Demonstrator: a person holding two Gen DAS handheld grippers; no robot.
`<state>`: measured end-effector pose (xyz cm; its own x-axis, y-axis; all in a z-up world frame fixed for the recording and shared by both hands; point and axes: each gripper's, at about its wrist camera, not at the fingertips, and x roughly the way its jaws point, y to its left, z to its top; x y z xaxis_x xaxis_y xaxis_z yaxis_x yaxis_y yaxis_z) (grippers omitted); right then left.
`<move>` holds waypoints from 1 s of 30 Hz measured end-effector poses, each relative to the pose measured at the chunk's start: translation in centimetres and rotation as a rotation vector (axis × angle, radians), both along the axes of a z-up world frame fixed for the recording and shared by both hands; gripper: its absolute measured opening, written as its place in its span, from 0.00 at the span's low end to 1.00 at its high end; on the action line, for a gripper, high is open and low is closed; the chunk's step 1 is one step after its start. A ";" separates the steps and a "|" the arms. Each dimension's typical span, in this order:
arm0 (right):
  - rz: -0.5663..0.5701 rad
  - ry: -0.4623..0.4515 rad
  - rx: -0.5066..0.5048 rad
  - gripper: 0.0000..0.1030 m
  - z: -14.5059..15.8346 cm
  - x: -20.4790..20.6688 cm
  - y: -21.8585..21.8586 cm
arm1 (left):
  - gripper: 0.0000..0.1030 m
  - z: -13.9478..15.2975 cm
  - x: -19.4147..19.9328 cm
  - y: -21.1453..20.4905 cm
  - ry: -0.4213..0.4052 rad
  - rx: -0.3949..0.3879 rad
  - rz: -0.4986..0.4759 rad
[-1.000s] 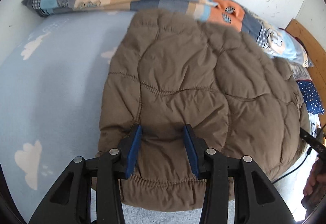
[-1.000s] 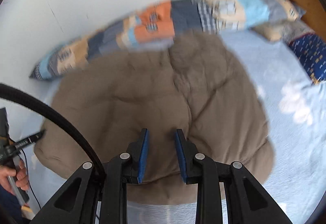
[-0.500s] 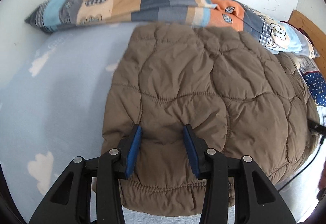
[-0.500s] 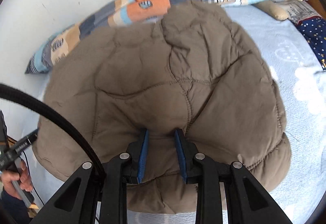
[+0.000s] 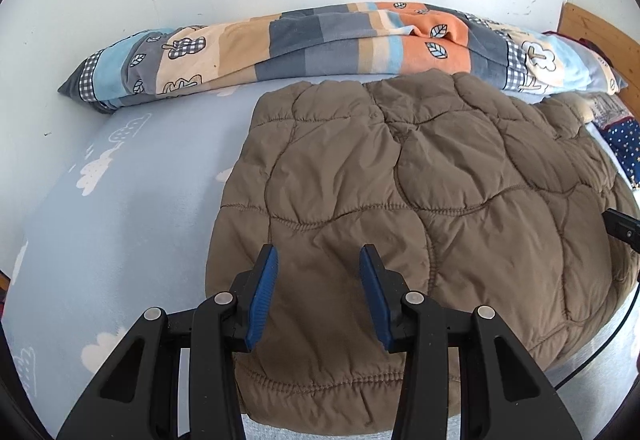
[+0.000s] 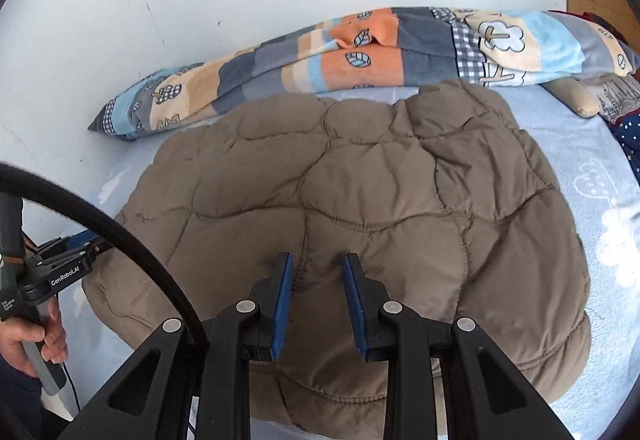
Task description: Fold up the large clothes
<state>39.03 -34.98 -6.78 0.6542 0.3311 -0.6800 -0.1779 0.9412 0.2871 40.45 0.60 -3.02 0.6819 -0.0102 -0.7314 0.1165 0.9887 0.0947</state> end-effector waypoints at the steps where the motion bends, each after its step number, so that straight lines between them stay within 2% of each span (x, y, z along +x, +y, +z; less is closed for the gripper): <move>1: 0.000 0.009 0.007 0.28 -0.2 0.0 -0.2 | 0.41 -0.1 0.1 -0.1 0.001 0.007 -0.002; 14: 0.020 0.099 0.040 0.28 -2.3 1.0 -0.4 | 0.41 -1.0 0.1 -0.7 -0.005 0.081 -0.009; 30: 0.030 0.116 0.028 0.28 -2.6 1.1 -0.3 | 0.41 -1.4 0.2 -1.1 -0.011 0.122 -0.016</move>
